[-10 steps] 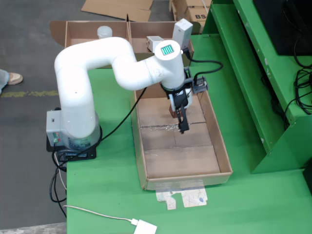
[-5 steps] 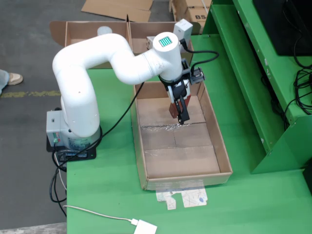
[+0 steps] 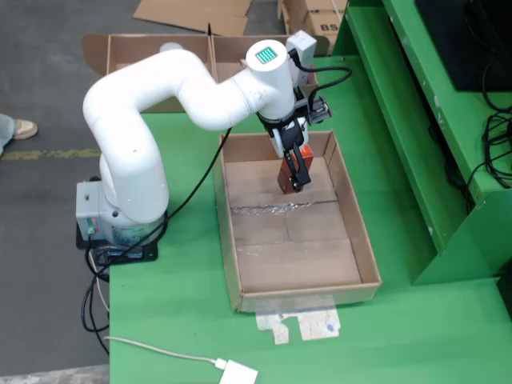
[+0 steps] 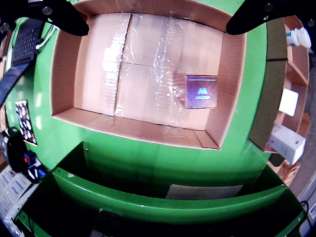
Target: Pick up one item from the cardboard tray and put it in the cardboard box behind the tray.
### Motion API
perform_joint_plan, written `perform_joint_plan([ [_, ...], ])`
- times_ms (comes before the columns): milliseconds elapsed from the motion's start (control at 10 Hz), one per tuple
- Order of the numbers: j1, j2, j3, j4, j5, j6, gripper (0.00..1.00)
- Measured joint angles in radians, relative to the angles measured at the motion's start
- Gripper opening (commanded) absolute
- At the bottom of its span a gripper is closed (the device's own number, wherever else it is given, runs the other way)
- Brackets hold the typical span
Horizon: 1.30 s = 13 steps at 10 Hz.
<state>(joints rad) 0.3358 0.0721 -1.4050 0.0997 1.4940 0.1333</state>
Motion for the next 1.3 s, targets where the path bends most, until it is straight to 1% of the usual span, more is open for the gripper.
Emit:
perform_joint_plan([
  [400,0.084,0.0,0.038,-0.046,-0.031,0.052,1.0],
  [1300,0.158,-0.021,0.107,-0.097,-0.04,0.071,1.0],
])
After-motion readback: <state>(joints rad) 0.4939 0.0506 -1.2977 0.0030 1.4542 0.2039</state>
